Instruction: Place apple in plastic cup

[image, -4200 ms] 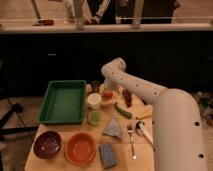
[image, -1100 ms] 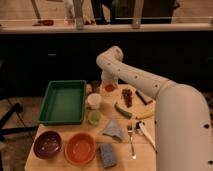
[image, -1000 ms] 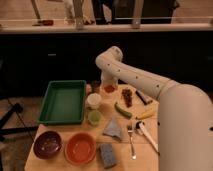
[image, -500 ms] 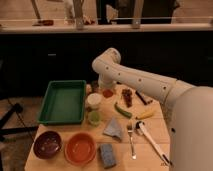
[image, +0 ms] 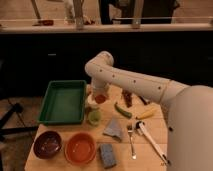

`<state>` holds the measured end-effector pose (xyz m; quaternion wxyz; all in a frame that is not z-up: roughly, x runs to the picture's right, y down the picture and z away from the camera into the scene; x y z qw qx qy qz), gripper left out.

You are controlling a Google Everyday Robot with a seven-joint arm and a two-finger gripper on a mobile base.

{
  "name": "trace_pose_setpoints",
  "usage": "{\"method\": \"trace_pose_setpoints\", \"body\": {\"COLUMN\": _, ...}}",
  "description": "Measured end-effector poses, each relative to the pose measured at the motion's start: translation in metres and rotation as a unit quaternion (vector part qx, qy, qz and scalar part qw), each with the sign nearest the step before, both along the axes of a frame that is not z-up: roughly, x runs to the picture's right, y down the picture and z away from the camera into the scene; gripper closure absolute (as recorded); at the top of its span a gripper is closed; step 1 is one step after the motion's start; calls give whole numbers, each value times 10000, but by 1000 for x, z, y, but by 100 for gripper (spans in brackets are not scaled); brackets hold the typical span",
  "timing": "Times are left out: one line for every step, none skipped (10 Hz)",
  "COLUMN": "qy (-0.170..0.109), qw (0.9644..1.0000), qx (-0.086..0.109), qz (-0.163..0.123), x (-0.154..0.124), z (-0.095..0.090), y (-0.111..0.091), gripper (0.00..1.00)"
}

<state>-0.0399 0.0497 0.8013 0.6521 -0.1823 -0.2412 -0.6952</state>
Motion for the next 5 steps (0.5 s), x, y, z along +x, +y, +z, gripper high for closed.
{"method": "trace_pose_setpoints", "body": {"qy": -120, "qw": 9999, "qx": -84, "qz": -55, "x": -13, "z": 4, "y": 3, "gripper": 100}}
{"method": "trace_pose_setpoints", "body": {"qy": -257, "qw": 9994, "qx": -184, "qz": -126, "x": -29, "z": 9, "y": 8, "gripper": 100}}
{"method": "trace_pose_setpoints", "body": {"qy": -342, "qw": 9989, "qx": -241, "qz": -192, "x": -36, "z": 10, "y": 9, "gripper": 100}}
{"method": "trace_pose_setpoints", "body": {"qy": -372, "qw": 9986, "qx": -277, "qz": -238, "x": -37, "z": 8, "y": 11, "gripper": 100}}
{"method": "trace_pose_setpoints", "body": {"qy": -400, "qw": 9983, "qx": -313, "qz": -292, "x": -40, "z": 6, "y": 13, "gripper": 100}}
